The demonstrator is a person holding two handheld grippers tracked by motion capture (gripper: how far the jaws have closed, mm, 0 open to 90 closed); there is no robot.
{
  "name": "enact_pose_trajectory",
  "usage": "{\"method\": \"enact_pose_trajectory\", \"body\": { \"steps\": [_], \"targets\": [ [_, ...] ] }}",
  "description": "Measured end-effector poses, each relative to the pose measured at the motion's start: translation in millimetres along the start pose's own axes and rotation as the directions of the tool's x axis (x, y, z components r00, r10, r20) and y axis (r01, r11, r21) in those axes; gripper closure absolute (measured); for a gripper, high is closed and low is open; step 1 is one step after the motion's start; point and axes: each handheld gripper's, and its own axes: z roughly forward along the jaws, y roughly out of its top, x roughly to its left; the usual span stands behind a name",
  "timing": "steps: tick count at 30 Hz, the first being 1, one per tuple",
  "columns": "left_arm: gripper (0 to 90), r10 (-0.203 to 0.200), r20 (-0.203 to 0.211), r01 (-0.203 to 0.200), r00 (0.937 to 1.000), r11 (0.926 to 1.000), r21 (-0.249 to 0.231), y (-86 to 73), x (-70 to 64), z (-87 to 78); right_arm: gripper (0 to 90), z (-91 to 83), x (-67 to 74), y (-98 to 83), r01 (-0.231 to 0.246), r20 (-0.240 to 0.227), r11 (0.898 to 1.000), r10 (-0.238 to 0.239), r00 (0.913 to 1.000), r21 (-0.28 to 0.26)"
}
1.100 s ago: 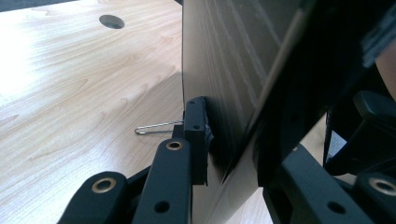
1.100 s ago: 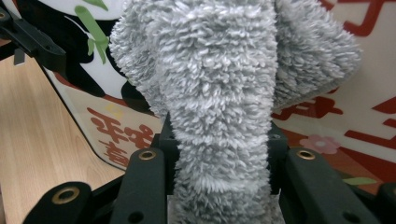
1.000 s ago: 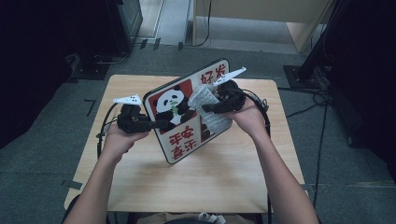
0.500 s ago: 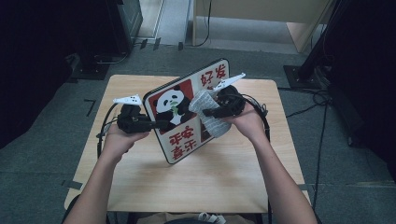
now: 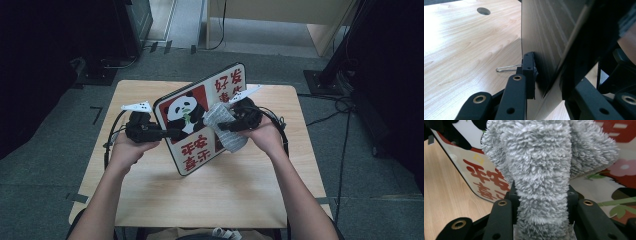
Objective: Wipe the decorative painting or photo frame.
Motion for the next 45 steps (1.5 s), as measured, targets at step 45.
{"method": "enact_pose_trajectory", "body": {
  "steps": [45],
  "targets": [
    [76.9,0.004,0.002,-0.004,1.0,1.0,0.004,-0.1,-0.2,-0.3,62.3,34.7,-3.3,-45.0,-0.033,-0.02,0.994,0.036,0.9992,0.103]
  ]
}}
